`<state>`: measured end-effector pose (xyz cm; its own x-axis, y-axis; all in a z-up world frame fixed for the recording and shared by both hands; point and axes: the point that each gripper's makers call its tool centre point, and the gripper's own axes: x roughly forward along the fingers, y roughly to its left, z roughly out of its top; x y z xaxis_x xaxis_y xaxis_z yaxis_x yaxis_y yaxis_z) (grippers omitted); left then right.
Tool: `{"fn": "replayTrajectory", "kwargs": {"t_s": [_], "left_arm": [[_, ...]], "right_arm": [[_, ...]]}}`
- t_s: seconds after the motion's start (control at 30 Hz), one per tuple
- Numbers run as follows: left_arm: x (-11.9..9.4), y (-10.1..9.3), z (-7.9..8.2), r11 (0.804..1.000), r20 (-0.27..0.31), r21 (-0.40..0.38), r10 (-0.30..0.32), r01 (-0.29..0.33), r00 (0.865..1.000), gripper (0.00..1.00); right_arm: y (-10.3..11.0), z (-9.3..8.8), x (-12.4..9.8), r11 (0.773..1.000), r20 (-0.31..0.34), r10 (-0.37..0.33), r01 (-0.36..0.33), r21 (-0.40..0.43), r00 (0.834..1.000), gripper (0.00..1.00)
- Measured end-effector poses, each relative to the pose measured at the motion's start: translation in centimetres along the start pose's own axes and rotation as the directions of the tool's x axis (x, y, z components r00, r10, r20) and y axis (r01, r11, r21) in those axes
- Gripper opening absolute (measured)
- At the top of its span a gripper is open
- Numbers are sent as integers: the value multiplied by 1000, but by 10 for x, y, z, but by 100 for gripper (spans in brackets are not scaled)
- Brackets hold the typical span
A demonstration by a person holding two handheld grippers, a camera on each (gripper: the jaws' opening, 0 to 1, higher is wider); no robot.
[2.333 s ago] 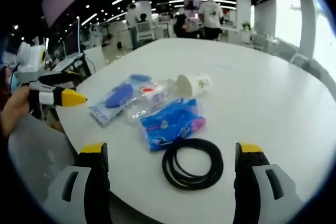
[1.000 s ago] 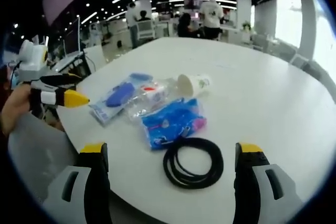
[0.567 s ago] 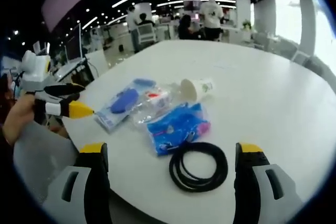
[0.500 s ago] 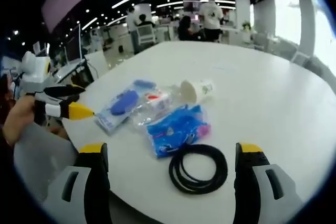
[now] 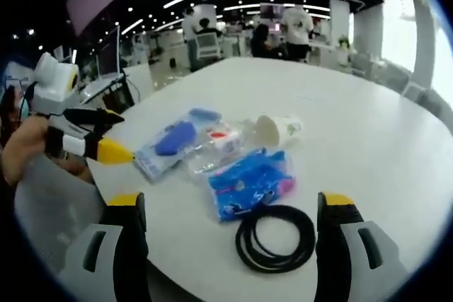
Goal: Arrange the tabletop items into an orderly group along one side of the table until the central work area is clear of visible clutter.
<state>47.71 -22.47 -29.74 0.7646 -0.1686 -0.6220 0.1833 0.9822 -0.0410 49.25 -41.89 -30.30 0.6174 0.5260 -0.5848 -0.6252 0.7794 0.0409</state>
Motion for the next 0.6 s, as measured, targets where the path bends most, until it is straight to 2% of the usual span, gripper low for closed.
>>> {"fn": "replayTrajectory", "kwargs": {"t_s": [0.13, 0.17, 0.27, 0.37, 0.6], "left_arm": [[-1, -3, 17, 1000, 29, 26, 3, -4, 1000, 80], [-1, -4, 19, 1000, 26, 26, -3, 2, 1000, 80], [2, -11, 22, 1000, -33, 5, -25, 25, 999, 79], [6, -11, 32, 999, -16, 34, -20, 21, 1000, 78], [20, -16, 45, 998, -48, 33, -47, 49, 998, 77]], "right_arm": [[-3, 3, -2, 1000, 25, -4, 3, 25, 1000, 100], [-4, 2, -2, 1000, 24, -7, 6, 27, 1000, 100], [-5, -2, -2, 1000, 9, -17, 17, 18, 1000, 100], [-6, -1, -2, 999, 12, -15, 15, 29, 1000, 100], [-3, -7, -2, 999, -8, 1, 0, 43, 1000, 100]]}}
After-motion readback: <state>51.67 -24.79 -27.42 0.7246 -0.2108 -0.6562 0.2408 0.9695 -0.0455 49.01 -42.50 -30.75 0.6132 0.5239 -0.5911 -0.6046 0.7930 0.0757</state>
